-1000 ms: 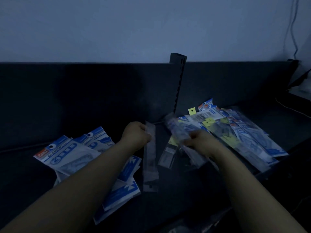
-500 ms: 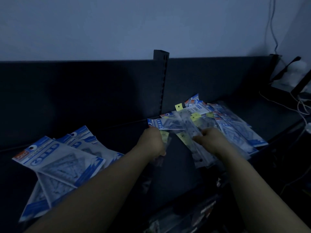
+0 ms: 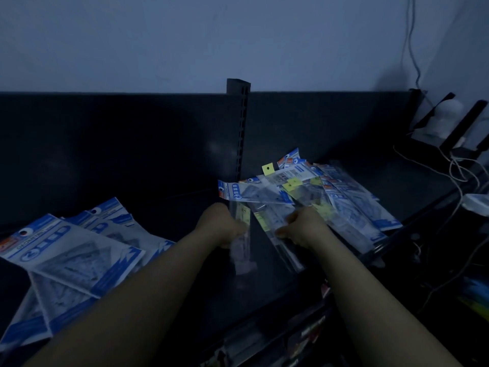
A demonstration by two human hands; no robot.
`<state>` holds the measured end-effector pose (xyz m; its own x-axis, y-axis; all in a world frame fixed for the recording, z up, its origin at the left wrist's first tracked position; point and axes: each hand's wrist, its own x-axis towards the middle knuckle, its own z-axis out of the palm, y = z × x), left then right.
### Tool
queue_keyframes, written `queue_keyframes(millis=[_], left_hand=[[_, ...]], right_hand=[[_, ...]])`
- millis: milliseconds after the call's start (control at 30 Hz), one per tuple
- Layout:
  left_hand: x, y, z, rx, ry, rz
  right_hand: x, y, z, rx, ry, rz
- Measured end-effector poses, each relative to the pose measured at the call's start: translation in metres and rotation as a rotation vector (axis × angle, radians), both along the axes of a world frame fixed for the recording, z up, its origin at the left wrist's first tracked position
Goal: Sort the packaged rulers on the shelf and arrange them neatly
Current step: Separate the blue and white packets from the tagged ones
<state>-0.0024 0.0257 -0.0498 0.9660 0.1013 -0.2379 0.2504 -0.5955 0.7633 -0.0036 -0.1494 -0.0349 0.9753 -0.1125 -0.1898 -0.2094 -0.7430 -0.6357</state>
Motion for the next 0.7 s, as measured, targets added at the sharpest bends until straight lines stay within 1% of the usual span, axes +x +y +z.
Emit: queue_keyframes(millis=[100,233,300,400,433,567,700], left_hand=[[0.0,0.0,-0.002,-0.076,0.01,0.05],[-0.006,0.0,0.005,-0.29,0.132,0.045],[-0.008,0.001,0.006,-0.328,0.16,0.031],[-0.009,0.002,0.003,-0.373,0.142,0.064],[-0.01,0.002,0.002,-0.402,0.13,0.083],[-0.016,0.0,0.002,-0.533,0.084,0.141],[-0.021,0.002,0.0,-0.599,0.093,0.17]], right_hand=[[0.004,0.004,-0.004,-0.01,0.017,0.014],[0.007,0.009,-0.01,-0.019,0.036,0.031],[0.008,0.013,-0.01,-0.045,0.033,0.042],[0.005,0.021,-0.008,-0.08,-0.031,0.077],[0.004,0.023,-0.007,-0.063,-0.035,0.09],[0.005,0.029,-0.006,0.14,0.02,0.065],[0.004,0.027,-0.008,0.287,0.042,0.045]])
